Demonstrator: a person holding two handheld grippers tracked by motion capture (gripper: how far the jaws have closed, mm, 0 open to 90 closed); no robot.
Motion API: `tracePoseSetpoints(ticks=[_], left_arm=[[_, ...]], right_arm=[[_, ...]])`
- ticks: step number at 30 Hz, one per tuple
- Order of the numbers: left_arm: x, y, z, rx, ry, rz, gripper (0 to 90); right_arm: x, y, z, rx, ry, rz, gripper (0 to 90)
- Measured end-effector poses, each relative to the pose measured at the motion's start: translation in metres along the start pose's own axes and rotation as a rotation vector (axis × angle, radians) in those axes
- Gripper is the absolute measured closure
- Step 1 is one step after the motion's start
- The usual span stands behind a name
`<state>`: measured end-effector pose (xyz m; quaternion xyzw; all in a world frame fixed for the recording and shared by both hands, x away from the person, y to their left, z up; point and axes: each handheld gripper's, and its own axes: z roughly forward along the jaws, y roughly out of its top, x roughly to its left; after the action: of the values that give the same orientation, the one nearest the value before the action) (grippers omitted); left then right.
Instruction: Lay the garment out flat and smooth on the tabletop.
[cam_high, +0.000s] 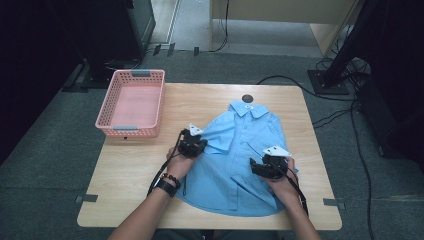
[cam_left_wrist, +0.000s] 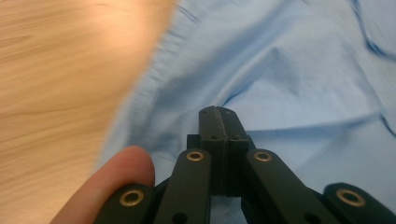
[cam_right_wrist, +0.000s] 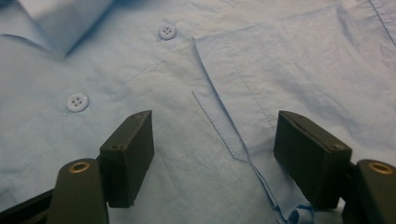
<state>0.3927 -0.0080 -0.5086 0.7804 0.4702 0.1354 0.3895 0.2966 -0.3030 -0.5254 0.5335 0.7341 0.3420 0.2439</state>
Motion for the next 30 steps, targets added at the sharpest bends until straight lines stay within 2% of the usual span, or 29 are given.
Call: tracePoseSetpoints(ticks=[2, 3, 4, 5, 7, 9, 11, 12, 13, 15, 17, 20, 21, 25, 26, 27, 30], left_arm=[[0.017, 0.007, -0.001, -0.033, 0.046, -0.085, 90.0], [0.023, 0.010, -0.003, -0.049, 0.085, -0.105, 90.0], [0.026, 0.012, -0.003, -0.064, 0.155, -0.095, 90.0], [0.028, 0.014, -0.005, -0.071, 0.208, -0.073, 90.0], [0.031, 0.017, -0.006, -0.066, 0.253, -0.051, 83.0], [0.031, 0.017, -0.010, -0.072, 0.261, -0.043, 71.9], [0.029, 0.018, -0.013, -0.082, 0.235, -0.059, 64.6], [0.029, 0.018, -0.013, -0.082, 0.235, -0.059, 58.5], [0.028, 0.019, -0.018, -0.105, 0.173, -0.104, 52.8], [0.025, 0.020, -0.026, -0.141, 0.133, -0.121, 44.3], [0.019, 0.019, -0.032, -0.161, 0.085, -0.105, 41.3], [0.011, 0.015, -0.034, -0.128, -0.020, -0.081, 37.3], [0.008, 0.013, -0.034, -0.114, -0.039, -0.063, 36.4], [-0.011, 0.003, -0.029, -0.073, -0.080, 0.012, 32.4], [-0.011, 0.003, -0.029, -0.073, -0.080, 0.012, 31.6], [-0.022, -0.002, -0.023, -0.042, -0.081, 0.054, 31.0], [-0.038, -0.010, -0.013, -0.007, -0.085, 0.118, 30.4]], right_arm=[[-0.003, -0.001, -0.001, 0.000, 0.022, -0.022, 28.8], [-0.005, -0.001, -0.002, 0.003, 0.035, -0.029, 28.7], [-0.008, -0.002, -0.002, 0.001, 0.050, -0.043, 28.7], [-0.011, -0.002, -0.003, 0.003, 0.067, -0.053, 28.5], [-0.020, -0.004, -0.005, 0.002, 0.095, -0.076, 28.3], [-0.027, -0.005, -0.006, 0.003, 0.102, -0.081, 28.3], [-0.031, -0.006, -0.007, 0.004, 0.104, -0.083, 28.3], [-0.031, -0.006, -0.008, 0.005, 0.105, -0.081, 28.3], [-0.031, -0.006, -0.008, 0.006, 0.104, -0.086, 28.2], [-0.031, -0.006, -0.007, 0.004, 0.103, -0.087, 28.2], [-0.031, -0.006, -0.008, 0.004, 0.103, -0.087, 28.2], [-0.031, -0.006, -0.008, 0.004, 0.103, -0.087, 28.2], [-0.031, -0.006, -0.008, 0.004, 0.103, -0.087, 28.2], [-0.031, -0.006, -0.008, 0.003, 0.101, -0.087, 28.2], [-0.031, -0.006, -0.008, 0.003, 0.101, -0.086, 28.2], [-0.031, -0.006, -0.008, 0.003, 0.101, -0.087, 28.2], [-0.031, -0.006, -0.008, 0.002, 0.101, -0.088, 28.2]])
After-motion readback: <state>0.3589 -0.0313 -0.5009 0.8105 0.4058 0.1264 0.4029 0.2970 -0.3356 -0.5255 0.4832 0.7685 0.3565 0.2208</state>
